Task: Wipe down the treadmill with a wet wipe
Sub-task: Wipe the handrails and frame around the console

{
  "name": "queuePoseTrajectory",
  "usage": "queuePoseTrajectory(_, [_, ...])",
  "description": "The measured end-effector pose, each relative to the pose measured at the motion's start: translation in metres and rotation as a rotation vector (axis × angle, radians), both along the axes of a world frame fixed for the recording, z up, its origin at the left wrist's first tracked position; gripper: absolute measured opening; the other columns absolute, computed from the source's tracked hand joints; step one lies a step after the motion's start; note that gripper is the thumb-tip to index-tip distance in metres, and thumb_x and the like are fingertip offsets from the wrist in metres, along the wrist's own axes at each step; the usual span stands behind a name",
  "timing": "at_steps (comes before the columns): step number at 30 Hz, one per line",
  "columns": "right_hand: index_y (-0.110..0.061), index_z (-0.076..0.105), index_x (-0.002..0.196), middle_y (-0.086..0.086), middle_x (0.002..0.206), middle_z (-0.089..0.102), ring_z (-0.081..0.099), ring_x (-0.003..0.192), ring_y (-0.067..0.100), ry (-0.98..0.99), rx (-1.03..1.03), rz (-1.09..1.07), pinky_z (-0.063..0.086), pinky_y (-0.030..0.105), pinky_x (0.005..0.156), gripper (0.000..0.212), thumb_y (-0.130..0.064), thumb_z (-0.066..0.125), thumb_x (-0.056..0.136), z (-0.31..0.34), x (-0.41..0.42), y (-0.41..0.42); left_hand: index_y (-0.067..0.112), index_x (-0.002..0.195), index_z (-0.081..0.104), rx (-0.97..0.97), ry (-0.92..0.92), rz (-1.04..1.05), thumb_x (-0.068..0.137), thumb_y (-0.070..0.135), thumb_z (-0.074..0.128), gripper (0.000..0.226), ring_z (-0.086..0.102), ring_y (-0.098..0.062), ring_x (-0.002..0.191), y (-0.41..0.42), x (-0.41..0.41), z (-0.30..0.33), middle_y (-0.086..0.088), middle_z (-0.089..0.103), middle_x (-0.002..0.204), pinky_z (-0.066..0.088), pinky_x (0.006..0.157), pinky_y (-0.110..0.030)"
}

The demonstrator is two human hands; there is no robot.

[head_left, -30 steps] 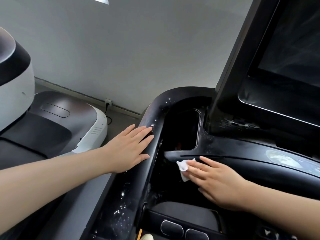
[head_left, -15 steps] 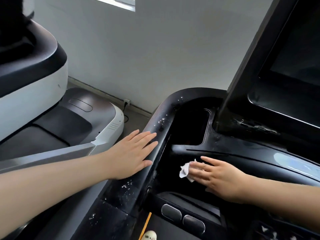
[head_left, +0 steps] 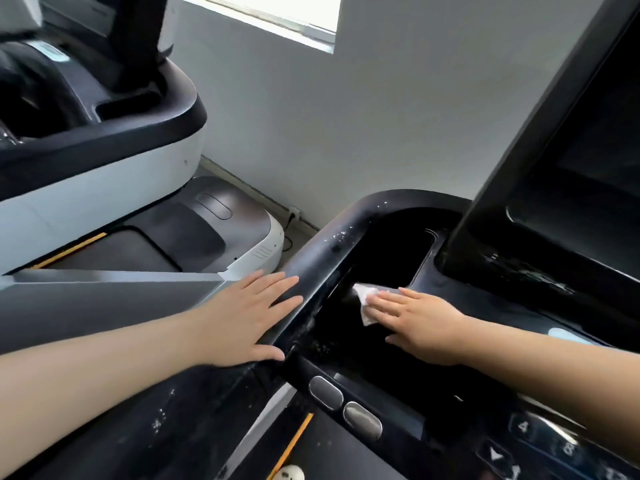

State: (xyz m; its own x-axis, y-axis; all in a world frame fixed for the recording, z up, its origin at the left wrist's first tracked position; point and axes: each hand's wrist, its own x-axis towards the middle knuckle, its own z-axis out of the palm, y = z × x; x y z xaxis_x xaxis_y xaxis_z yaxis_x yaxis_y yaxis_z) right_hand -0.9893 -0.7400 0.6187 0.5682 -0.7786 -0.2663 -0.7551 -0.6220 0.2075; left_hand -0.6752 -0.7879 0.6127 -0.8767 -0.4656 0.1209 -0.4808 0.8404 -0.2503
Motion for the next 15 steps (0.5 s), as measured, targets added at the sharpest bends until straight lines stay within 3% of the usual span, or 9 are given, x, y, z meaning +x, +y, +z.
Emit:
queuePoseTrajectory(2, [-0.019,0.069,0.114,-0.003,0.121,0.065,0.062,0.111,0.013,0.080,-0.026,0.027,0.048,0.029,0.093,0.057,-0.046,0.037,0.076,0.010,-0.018,0.014,0.014,0.126,0.060,0.007,-0.007,0.036,0.079,0.070,0.030,0.080,0.054,-0.029,0.121,0.012,0.006,-0.004,-0.015,0.053,0.134,0.038,0.102,-0.044])
queuePoseTrajectory(5, [-0.019,0.070,0.114,-0.002,0.126,0.062,0.057,0.119,0.013,0.145,-0.012,0.147,0.041,0.031,0.101,0.059,-0.047,0.035,0.075,0.001,-0.021,0.016,0.014,0.130,0.056,0.017,0.014,0.074,0.082,0.067,0.033,0.075,0.048,-0.028,0.127,0.029,0.010,-0.009,-0.014,0.049,0.139,0.027,0.102,-0.043])
queuePoseTrajectory(7, [-0.020,0.071,0.111,-0.001,0.129,0.060,0.054,0.122,0.014,0.172,0.013,0.245,0.035,0.036,0.103,0.052,-0.051,0.050,0.075,-0.017,-0.010,0.010,0.015,0.129,0.057,0.021,0.027,0.084,0.083,0.065,0.034,0.071,0.042,-0.025,0.128,0.038,0.013,-0.012,-0.012,0.049,0.139,0.026,0.104,-0.042])
queuePoseTrajectory(9, [-0.025,0.074,0.104,-0.006,0.125,0.063,0.056,0.120,0.011,0.231,0.053,0.329,0.039,0.035,0.101,0.054,-0.058,0.071,0.062,-0.033,0.007,0.003,0.015,0.125,0.060,0.015,0.050,0.100,0.083,0.062,0.037,0.067,0.039,-0.023,0.126,0.045,0.015,-0.014,-0.011,0.052,0.136,0.027,0.104,-0.041])
queuePoseTrajectory(12, [-0.031,0.075,0.096,-0.015,0.117,0.066,0.058,0.115,0.004,0.270,0.028,0.407,0.042,0.032,0.102,0.057,-0.065,0.076,0.051,-0.054,0.036,-0.005,0.016,0.123,0.061,0.005,0.066,0.113,0.082,0.060,0.039,0.065,0.040,-0.023,0.124,0.053,0.020,-0.019,-0.010,0.054,0.133,0.027,0.104,-0.041])
queuePoseTrajectory(15, [-0.034,0.074,0.100,-0.018,0.116,0.066,0.056,0.117,0.002,0.379,0.044,0.407,0.013,0.038,0.115,0.051,-0.061,0.075,0.056,-0.070,0.051,-0.007,0.017,0.124,0.061,-0.007,0.083,0.128,0.083,0.058,0.039,0.062,0.042,-0.021,0.123,0.058,0.024,-0.027,-0.008,0.057,0.130,0.027,0.106,-0.042])
